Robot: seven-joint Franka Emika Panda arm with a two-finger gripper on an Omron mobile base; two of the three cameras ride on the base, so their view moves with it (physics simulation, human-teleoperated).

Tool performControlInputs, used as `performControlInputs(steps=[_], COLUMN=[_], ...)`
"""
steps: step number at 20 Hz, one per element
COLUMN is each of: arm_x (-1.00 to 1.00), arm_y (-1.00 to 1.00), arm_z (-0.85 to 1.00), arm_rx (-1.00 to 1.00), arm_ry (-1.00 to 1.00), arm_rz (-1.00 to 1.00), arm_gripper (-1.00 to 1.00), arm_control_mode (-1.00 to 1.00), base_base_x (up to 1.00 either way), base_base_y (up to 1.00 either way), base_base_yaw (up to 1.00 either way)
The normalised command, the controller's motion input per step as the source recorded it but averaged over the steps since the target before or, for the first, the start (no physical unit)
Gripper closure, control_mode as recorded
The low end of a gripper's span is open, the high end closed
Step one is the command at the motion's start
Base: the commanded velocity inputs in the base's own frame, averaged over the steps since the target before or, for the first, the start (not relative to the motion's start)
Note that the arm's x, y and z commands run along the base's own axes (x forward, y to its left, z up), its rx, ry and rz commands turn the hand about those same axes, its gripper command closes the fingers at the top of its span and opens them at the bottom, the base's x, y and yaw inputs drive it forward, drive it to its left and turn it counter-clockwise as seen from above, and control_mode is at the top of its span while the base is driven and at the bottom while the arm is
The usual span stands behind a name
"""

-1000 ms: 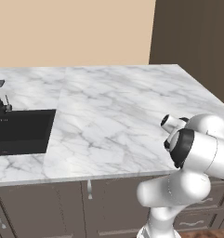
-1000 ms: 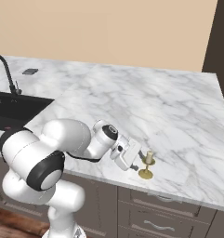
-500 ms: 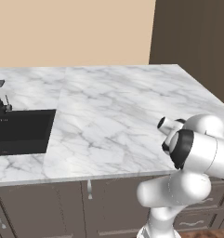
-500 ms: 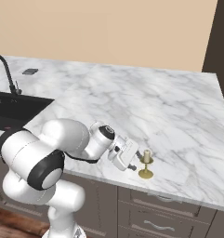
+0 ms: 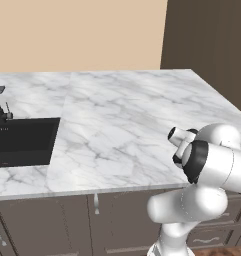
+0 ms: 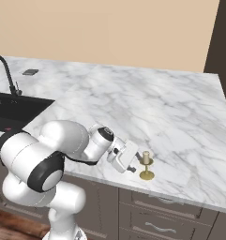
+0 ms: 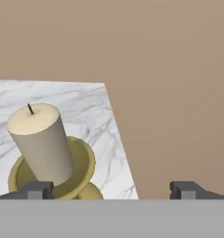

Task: Pick the candle and candle from the dining table and place them in the open cabinet. Close the cabinet after placing the objects.

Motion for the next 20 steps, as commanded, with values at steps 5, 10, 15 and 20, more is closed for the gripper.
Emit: performControlInputs(steps=[5,10,15,20], arm_x=[-0.05,-0.11,-0.04,0.07], arm_y=[0.01,0.05,-0.01,-0.16], arm_z=[0.02,0.03,0.03,0.0], arm_rx=[0.0,0.0,0.0,0.0], arm_ry=[-0.01,-0.02,0.0,0.05], arm_rz=[0.0,0.0,0.0,0.0], arm_gripper=[-1.0,-1.0,-1.0,-1.0], arm_control_mode=[-1.0,-1.0,-1.0,-1.0], base_base_x=[0.0,0.0,0.0,0.0], base_base_y=[0.0,0.0,0.0,0.0], base_base_yaw=[0.0,0.0,0.0,0.0])
